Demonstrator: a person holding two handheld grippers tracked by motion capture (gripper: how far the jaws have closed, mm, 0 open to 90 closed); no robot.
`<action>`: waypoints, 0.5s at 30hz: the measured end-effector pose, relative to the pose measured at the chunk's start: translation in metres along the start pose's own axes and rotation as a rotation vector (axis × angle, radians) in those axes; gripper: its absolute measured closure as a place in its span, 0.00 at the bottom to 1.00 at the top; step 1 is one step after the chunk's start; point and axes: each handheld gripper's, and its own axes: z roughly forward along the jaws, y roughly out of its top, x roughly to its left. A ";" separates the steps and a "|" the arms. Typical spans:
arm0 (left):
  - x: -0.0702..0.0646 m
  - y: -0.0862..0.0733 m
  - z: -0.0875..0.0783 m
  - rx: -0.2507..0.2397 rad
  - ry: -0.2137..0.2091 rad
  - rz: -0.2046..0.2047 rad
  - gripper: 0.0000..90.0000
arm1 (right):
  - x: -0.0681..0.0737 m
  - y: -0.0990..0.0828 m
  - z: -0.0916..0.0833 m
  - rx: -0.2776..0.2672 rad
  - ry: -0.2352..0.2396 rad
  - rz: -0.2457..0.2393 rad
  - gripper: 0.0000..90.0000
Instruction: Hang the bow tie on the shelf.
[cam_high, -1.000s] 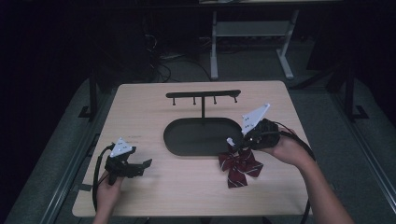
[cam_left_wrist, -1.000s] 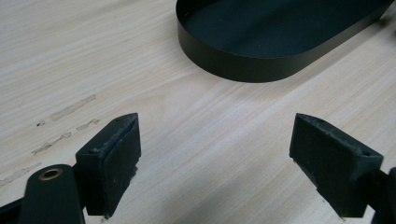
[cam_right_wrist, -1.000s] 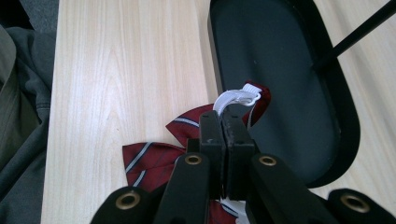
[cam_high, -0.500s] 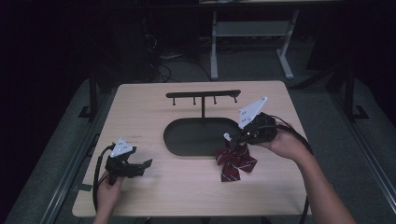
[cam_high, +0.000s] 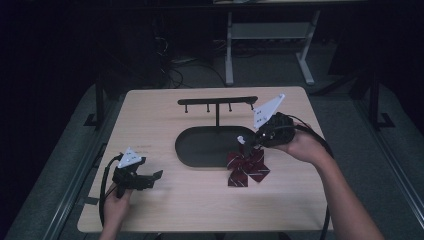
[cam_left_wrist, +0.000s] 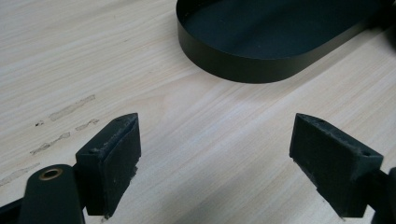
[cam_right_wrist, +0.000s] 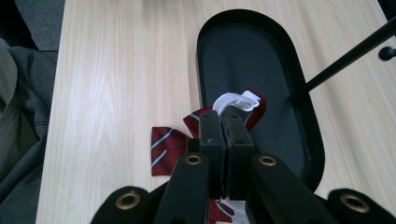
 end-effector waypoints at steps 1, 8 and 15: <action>0.000 0.000 0.000 -0.004 -0.001 -0.002 0.18 | -0.001 0.001 0.000 0.000 0.002 0.000 0.98; 0.001 0.000 0.002 -0.005 0.002 -0.013 0.18 | -0.009 0.005 0.001 -0.005 0.017 0.006 0.98; 0.001 0.001 0.002 -0.005 0.005 -0.007 0.18 | -0.014 0.011 0.000 -0.001 0.019 -0.005 0.98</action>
